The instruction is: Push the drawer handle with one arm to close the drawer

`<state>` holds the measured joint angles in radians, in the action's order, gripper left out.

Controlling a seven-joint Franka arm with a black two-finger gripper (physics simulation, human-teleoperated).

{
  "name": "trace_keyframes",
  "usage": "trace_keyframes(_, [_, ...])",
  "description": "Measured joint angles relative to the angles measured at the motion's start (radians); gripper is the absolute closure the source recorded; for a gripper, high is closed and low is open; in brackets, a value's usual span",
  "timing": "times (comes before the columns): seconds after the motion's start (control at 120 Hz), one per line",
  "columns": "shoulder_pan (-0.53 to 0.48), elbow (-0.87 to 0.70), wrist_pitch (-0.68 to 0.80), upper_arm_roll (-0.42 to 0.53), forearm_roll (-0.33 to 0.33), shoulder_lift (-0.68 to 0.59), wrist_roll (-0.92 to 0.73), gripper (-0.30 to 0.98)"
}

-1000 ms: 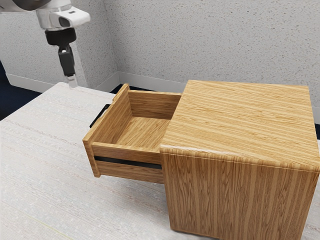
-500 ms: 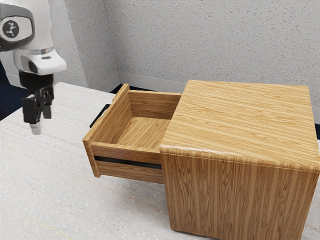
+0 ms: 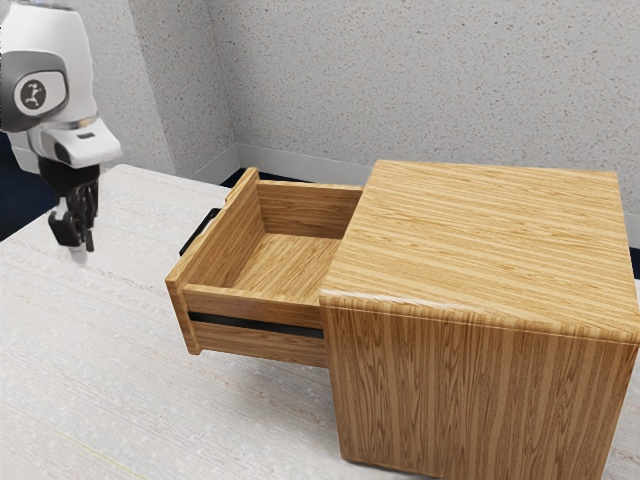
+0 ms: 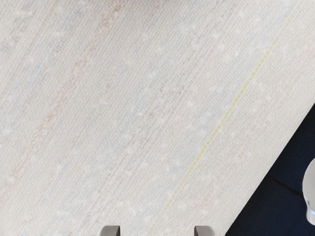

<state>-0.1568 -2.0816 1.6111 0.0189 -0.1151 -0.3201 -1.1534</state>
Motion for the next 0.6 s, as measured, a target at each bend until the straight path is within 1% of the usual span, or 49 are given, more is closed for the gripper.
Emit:
trace_keyframes(0.083, [0.004, 0.033, 0.044, 0.002, -0.009, 0.093, -0.013, 0.69])
trace_keyframes(0.192, [0.007, 0.102, 0.083, 0.005, -0.014, 0.170, -0.030, 0.73])
trace_keyframes(0.3, [0.006, 0.155, 0.113, 0.013, -0.017, 0.208, -0.052, 0.76])
trace_keyframes(0.45, [0.023, 0.175, 0.162, 0.026, -0.015, 0.247, -0.082, 0.77])
trace_keyframes(0.6, [0.033, 0.211, 0.192, 0.060, -0.007, 0.281, -0.104, 0.78])
